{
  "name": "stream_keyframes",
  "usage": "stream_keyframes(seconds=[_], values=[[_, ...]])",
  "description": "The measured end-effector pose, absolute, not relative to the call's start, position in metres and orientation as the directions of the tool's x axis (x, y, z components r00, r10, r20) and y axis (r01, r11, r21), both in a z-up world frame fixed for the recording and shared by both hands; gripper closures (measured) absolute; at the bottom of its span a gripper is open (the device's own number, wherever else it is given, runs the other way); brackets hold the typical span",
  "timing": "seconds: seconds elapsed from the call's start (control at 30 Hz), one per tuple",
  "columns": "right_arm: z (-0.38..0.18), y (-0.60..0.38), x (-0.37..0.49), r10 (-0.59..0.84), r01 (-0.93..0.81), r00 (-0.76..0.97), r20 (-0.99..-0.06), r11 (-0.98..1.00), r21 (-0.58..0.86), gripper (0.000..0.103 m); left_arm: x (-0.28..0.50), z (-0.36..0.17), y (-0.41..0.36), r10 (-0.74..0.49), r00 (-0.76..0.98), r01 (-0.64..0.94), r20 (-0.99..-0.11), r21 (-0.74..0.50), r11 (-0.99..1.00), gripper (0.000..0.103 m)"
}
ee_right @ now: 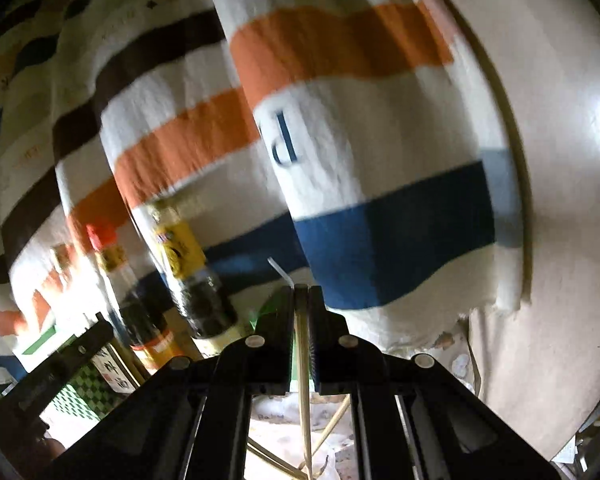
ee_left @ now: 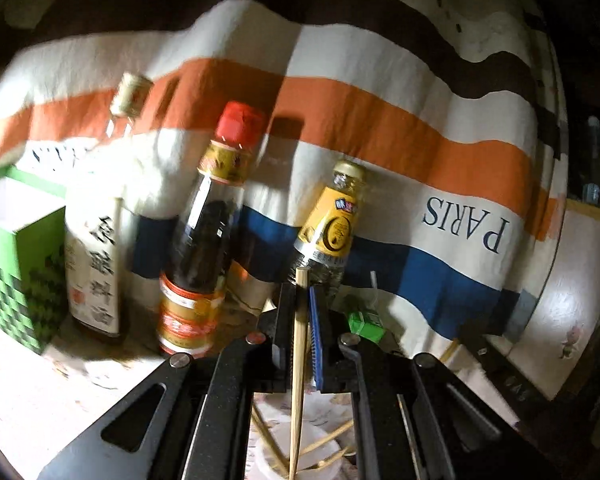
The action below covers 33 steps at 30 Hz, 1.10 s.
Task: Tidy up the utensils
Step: 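Carry both chopsticks to the white cup and release them inside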
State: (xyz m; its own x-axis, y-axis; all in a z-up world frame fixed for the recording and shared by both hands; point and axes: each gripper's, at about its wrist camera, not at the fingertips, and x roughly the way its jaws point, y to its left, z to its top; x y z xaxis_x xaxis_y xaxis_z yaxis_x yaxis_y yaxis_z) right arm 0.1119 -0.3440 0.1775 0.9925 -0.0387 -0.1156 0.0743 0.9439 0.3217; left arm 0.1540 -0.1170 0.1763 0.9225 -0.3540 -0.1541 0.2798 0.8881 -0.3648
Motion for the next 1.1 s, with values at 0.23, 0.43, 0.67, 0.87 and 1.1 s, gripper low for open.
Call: stream_keyframes(seconds=[0.23, 0.43, 0.67, 0.87, 1.1], values=[[0.164, -0.347, 0.138, -0.034, 0.102, 0.976, -0.215, 0.944, 0.315, 0.095, 0.161, 0.18, -0.118, -0.343, 0.93, 0.273, -0.135, -0.373, 0.887, 0.097], [0.154, -0.352, 0.152, -0.03, 0.118, 0.962, -0.272, 0.943, 0.311, 0.095, 0.171, 0.184, -0.125, -0.345, 0.93, 0.276, -0.131, -0.372, 0.886, 0.097], [0.148, -0.351, 0.162, -0.013, 0.118, 0.946, -0.323, 0.944, 0.307, 0.095, 0.178, 0.166, -0.137, -0.31, 0.937, 0.25, -0.158, -0.315, 0.915, 0.097], [0.139, -0.352, 0.173, -0.004, 0.131, 0.924, -0.381, 0.943, 0.306, 0.095, 0.193, 0.144, -0.134, -0.309, 0.924, 0.223, -0.223, -0.343, 0.912, 0.097], [0.134, -0.356, 0.18, 0.002, 0.142, 0.907, -0.42, 0.94, 0.311, 0.095, 0.202, 0.121, -0.132, -0.343, 0.895, 0.234, -0.285, -0.354, 0.905, 0.097]])
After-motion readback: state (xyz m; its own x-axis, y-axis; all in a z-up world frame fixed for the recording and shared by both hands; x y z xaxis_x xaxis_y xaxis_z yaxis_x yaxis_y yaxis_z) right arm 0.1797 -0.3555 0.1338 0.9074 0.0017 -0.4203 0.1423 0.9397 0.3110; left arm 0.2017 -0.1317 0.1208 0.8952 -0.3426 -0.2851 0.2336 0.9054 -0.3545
